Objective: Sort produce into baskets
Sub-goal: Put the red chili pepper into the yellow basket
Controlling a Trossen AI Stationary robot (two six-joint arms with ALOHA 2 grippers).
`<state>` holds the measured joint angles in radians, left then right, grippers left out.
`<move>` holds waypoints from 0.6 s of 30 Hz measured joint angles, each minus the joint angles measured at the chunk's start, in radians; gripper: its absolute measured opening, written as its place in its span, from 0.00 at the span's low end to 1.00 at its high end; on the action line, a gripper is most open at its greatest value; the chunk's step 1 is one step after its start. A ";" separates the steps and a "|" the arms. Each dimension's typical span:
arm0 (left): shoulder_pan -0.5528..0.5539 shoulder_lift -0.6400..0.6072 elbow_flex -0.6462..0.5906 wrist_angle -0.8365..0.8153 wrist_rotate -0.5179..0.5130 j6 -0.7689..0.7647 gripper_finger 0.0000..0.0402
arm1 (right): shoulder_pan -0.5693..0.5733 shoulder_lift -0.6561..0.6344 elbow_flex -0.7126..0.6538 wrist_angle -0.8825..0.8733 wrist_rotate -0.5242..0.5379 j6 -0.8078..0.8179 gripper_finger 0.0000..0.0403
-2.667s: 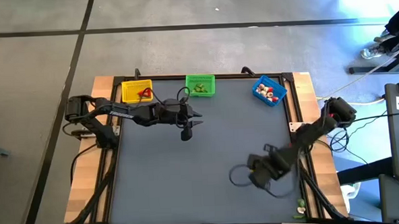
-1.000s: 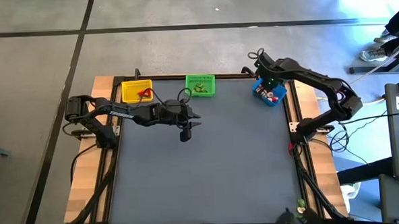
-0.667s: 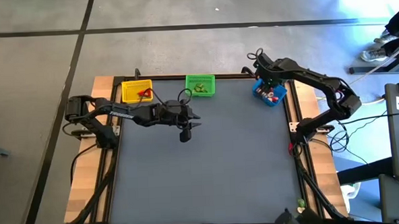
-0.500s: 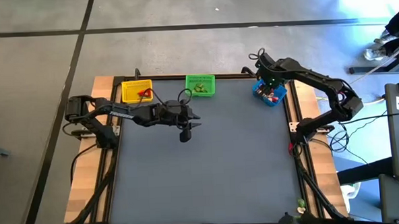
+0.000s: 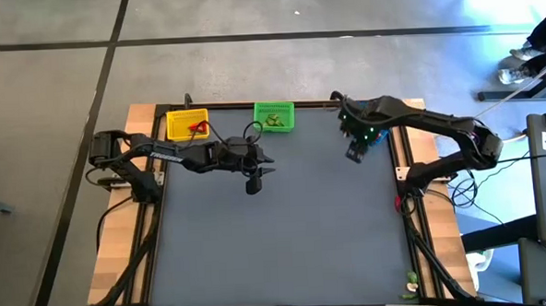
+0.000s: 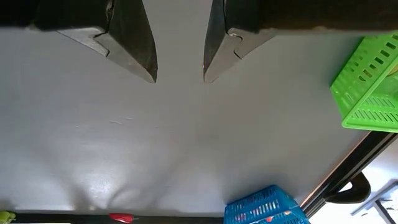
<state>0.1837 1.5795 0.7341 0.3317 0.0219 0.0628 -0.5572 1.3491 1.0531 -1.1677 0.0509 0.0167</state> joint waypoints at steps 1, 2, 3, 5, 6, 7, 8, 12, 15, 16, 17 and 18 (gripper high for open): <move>0.000 0.000 0.000 0.000 0.000 0.000 0.32 | 0.021 0.000 0.000 -0.021 0.000 0.009 0.50; 0.000 0.000 0.000 0.000 0.000 0.000 0.32 | 0.040 0.000 0.000 -0.044 0.000 0.023 0.50; 0.000 0.000 0.000 0.000 0.000 0.000 0.32 | 0.058 0.000 0.000 -0.065 0.000 0.035 0.50; 0.000 0.000 0.000 0.000 0.000 0.007 0.32 | 0.095 0.000 0.000 -0.114 -0.003 0.063 0.50; 0.000 0.000 0.000 0.000 0.000 0.008 0.32 | 0.114 0.000 0.000 -0.129 -0.005 0.079 0.50; 0.000 0.000 0.000 0.000 0.000 0.009 0.32 | 0.135 0.000 0.000 -0.140 -0.007 0.086 0.50; 0.000 0.000 0.000 0.001 0.000 0.012 0.32 | 0.156 0.000 0.000 -0.151 -0.010 0.090 0.50; 0.000 0.000 0.000 0.001 0.000 0.020 0.32 | 0.236 0.000 0.000 -0.192 -0.019 0.109 0.50; 0.000 0.000 0.000 0.000 0.000 0.013 0.32 | 0.290 0.000 0.000 -0.208 -0.019 0.143 0.50; 0.000 0.000 0.000 0.000 0.000 0.014 0.32 | 0.308 0.000 0.000 -0.210 -0.019 0.158 0.50; 0.000 0.000 0.000 0.000 0.000 0.015 0.32 | 0.326 0.001 0.000 -0.213 -0.019 0.167 0.50; 0.000 0.000 0.000 0.001 0.000 0.014 0.32 | 0.343 0.001 0.000 -0.217 -0.026 0.175 0.50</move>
<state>0.1837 1.5791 0.7341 0.3323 0.0216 0.0772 -0.2137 1.3500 1.0531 -1.3847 0.0248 0.1920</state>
